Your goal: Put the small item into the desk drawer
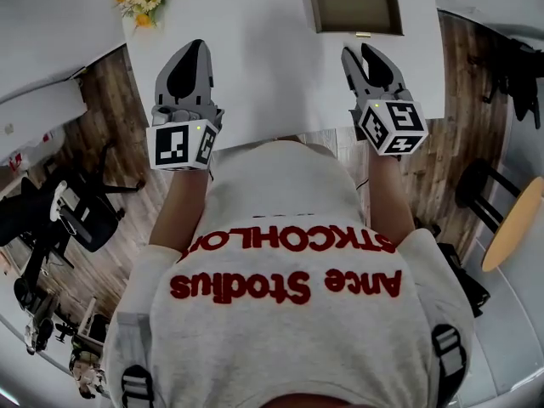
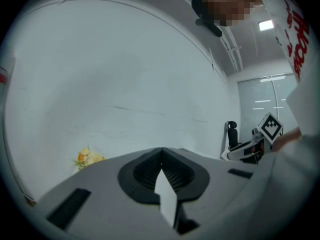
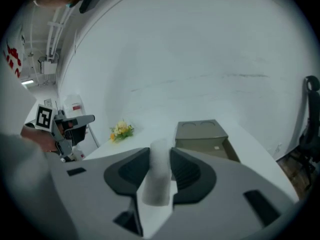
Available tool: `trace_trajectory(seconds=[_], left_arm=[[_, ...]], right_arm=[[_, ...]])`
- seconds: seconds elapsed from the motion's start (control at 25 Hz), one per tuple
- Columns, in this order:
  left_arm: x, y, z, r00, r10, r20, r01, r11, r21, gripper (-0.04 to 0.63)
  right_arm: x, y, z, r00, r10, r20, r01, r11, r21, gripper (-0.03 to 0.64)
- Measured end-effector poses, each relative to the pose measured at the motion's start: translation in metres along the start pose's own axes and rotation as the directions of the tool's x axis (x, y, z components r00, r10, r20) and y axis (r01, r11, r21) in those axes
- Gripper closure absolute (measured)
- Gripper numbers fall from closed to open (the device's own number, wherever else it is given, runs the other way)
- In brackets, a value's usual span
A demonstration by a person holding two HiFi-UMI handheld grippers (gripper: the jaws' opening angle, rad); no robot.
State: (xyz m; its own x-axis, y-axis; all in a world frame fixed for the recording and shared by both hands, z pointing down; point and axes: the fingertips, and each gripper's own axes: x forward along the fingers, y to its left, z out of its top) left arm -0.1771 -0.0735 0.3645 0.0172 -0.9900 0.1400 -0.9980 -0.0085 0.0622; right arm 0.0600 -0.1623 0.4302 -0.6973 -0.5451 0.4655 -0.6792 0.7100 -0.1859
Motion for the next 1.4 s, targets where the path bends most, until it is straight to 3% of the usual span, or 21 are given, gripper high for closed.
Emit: trace_trajectory(seconds=[0.32,0.72,0.92,1.4], left_arm=[[0.004,0.017,0.050,0.991,0.033,0.131,-0.037,0.999,0.029,0.588],[0.000,0.028,0.095,0.969,0.051,0.240,-0.067,0.996,0.058,0.588],[-0.002,0.030,0.094,0.969,0.045,0.242,-0.064,0.996,0.069,0.588],[0.002,0.041,0.081,0.976,-0.026,0.215,0.016,0.999,0.050,0.588]], right_arm=[[-0.019,0.012,0.079,0.973,0.034,0.230,-0.043,0.998,0.035,0.482],[-0.042,0.033,0.147,0.897,0.059,0.439,-0.051,0.998,-0.031,0.483],[-0.045,0.045,0.149,0.886,0.074,0.457,-0.054,0.997,-0.058,0.483],[-0.047,0.061,0.139,0.887,0.005,0.463,0.002,1.000,-0.014,0.483]])
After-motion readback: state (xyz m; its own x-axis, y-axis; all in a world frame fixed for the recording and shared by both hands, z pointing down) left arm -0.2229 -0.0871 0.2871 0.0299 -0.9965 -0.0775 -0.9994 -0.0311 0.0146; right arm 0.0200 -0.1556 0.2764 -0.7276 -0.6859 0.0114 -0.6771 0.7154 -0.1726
